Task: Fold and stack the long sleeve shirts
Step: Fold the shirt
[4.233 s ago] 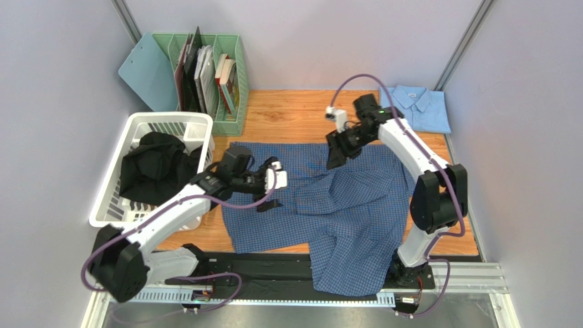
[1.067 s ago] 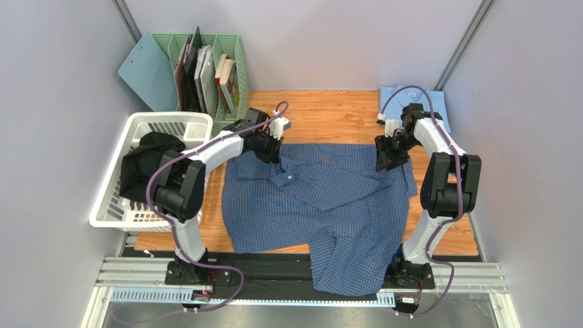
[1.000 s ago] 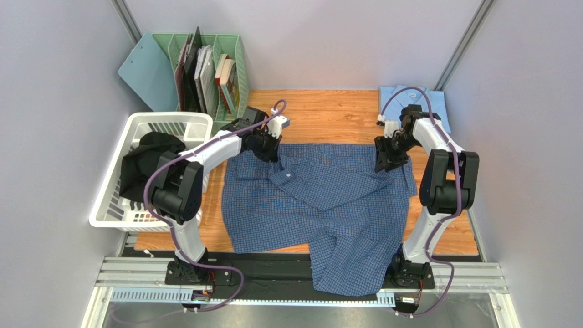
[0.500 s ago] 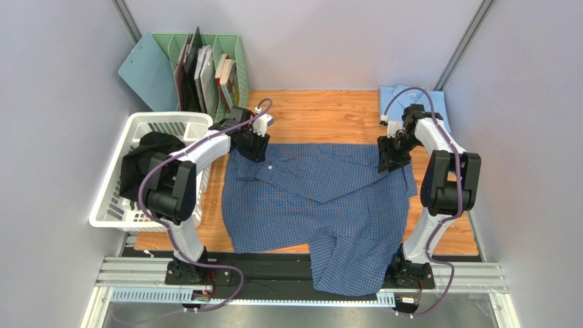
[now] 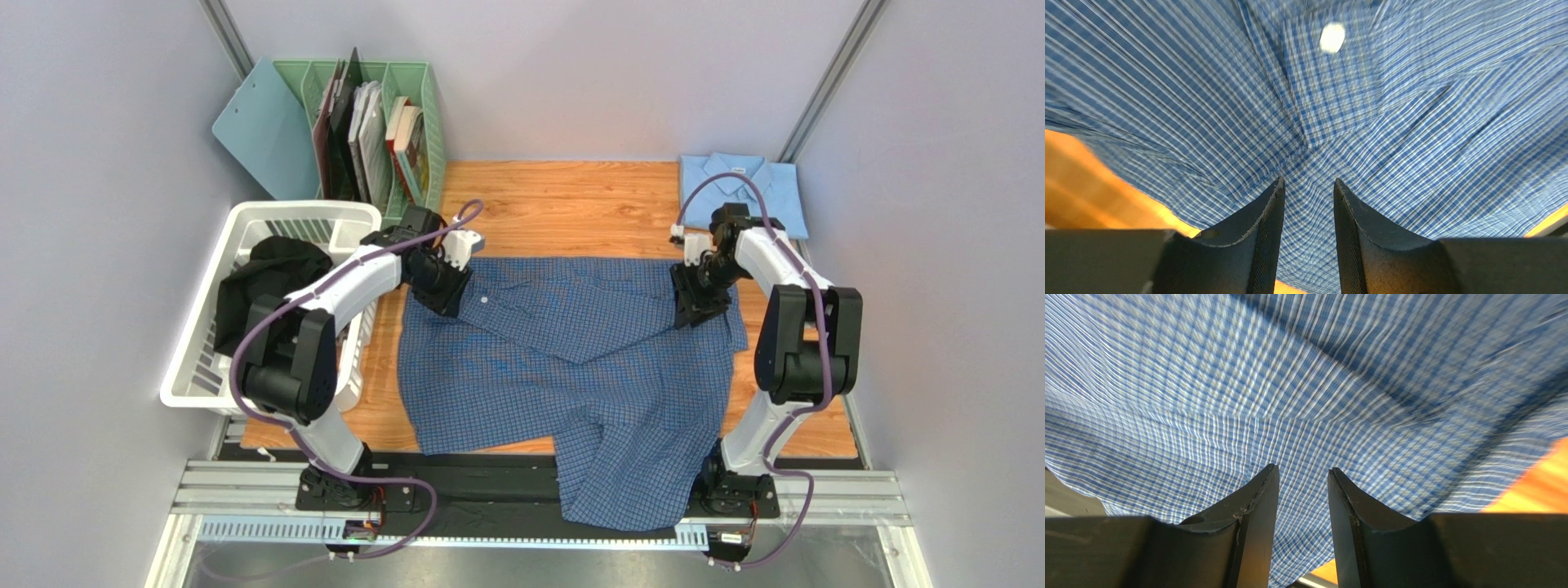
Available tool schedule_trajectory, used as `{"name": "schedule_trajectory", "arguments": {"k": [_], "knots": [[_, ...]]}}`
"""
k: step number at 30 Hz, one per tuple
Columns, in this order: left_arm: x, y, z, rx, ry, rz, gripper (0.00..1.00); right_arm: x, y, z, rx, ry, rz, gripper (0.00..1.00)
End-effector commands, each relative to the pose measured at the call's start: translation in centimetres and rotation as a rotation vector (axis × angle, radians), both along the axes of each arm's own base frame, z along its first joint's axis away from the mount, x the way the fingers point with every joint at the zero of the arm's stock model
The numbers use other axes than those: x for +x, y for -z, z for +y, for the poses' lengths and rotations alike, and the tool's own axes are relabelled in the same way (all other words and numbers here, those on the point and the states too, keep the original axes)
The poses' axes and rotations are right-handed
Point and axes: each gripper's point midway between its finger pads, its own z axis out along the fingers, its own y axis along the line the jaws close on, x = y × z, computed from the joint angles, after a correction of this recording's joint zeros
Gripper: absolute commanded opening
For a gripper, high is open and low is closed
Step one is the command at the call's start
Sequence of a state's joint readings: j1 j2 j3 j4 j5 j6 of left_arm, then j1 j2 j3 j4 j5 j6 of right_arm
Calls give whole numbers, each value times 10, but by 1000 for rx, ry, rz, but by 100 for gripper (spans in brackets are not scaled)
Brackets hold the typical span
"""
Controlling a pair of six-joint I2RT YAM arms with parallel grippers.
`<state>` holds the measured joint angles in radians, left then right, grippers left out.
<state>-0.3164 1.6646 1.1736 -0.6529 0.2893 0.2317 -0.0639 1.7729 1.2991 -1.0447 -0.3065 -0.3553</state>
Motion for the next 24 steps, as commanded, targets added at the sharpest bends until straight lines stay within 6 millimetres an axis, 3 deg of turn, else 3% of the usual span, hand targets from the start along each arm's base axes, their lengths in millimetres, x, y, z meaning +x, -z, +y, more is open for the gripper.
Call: {"name": "schedule_trajectory", "arguments": {"k": [1, 6, 10, 11, 13, 14, 17, 19, 20, 21, 22, 23, 24], "knots": [[-16, 35, 19, 125, 20, 146, 41, 9, 22, -9, -59, -9, -2, 39], [0, 52, 26, 193, 17, 210, 34, 22, 51, -21, -118, -4, 33, 38], [37, 50, 22, 202, 38, 246, 29, 43, 67, -28, -151, -2, 35, 38], [44, 49, 26, 197, 26, 261, 24, 61, 63, -31, -168, 5, 2, 37], [66, 46, 23, 172, 23, 256, 22, 75, 68, -33, -173, 12, 0, 37], [75, 46, 25, 172, 17, 246, 22, 93, 57, -34, -174, 18, -37, 38], [103, 39, 26, 184, 29, 174, 21, 103, 42, -26, -127, 3, -40, 39], [114, 18, 20, 146, 59, 99, 25, 108, 16, -22, -99, -45, -88, 45], [118, 8, 18, 130, 64, 60, 27, 102, -11, -19, -78, -65, -127, 47], [108, -14, 10, 72, 89, 25, 30, 92, -21, -17, -70, -95, -140, 50], [103, -25, 7, 50, 115, -2, 35, 84, -33, -16, -60, -123, -163, 53], [98, -34, 4, 32, 126, -31, 36, 74, -64, -17, -69, -175, -250, 56], [76, -42, 2, 5, 155, -30, 38, 64, -69, -17, -76, -201, -264, 58]]}}
